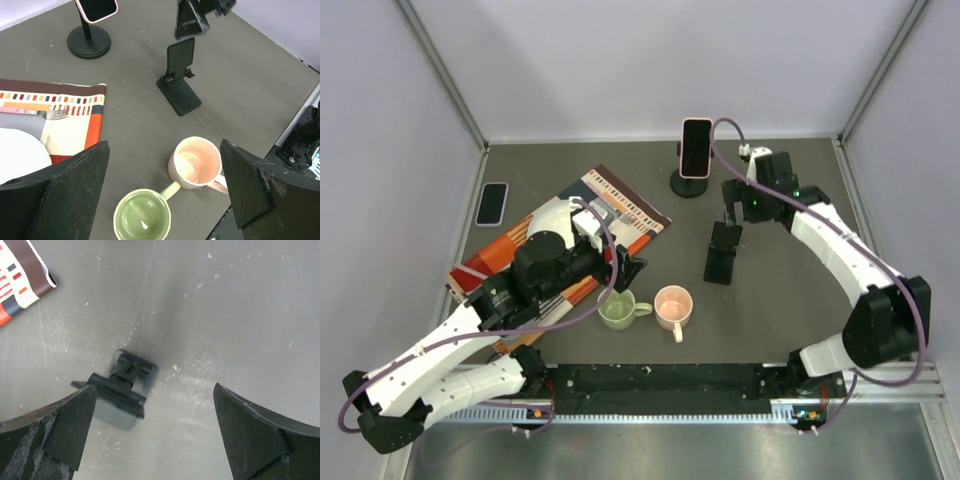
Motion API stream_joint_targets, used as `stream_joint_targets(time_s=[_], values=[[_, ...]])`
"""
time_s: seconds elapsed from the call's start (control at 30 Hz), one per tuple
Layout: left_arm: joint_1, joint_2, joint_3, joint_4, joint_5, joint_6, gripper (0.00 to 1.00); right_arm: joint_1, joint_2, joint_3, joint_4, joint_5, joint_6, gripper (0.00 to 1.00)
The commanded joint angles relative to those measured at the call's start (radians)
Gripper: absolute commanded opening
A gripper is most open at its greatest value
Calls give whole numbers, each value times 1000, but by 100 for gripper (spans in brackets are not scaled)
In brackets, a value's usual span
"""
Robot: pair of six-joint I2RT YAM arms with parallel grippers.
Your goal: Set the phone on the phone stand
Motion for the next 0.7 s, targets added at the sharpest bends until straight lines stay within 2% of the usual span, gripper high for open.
stream_joint_targets(time_s=[0.0, 0.03, 0.1, 0.17, 0.23, 0.37, 0.67], values=[[-2, 10, 19, 62, 4, 27, 97, 162, -166, -186, 184, 394, 362, 99], [-3, 12, 25, 62, 5, 27, 97, 263, -188, -250, 229, 484, 368, 99], [-2, 18, 28, 63, 18, 29, 96, 318, -229, -294, 325, 595, 371, 99], [-2, 18, 28, 64, 18, 27, 97, 336, -243, -323, 356, 594, 425, 99], [-2, 16, 23, 67, 15, 23, 97, 341, -248, -338, 359, 655, 526, 99], [-2, 1, 12, 67, 15, 13, 97, 353, -203, -329, 353, 762, 626, 99], [-2, -20, 12, 47, -19, 21, 96, 371, -96, -271, 318, 755, 753, 97]])
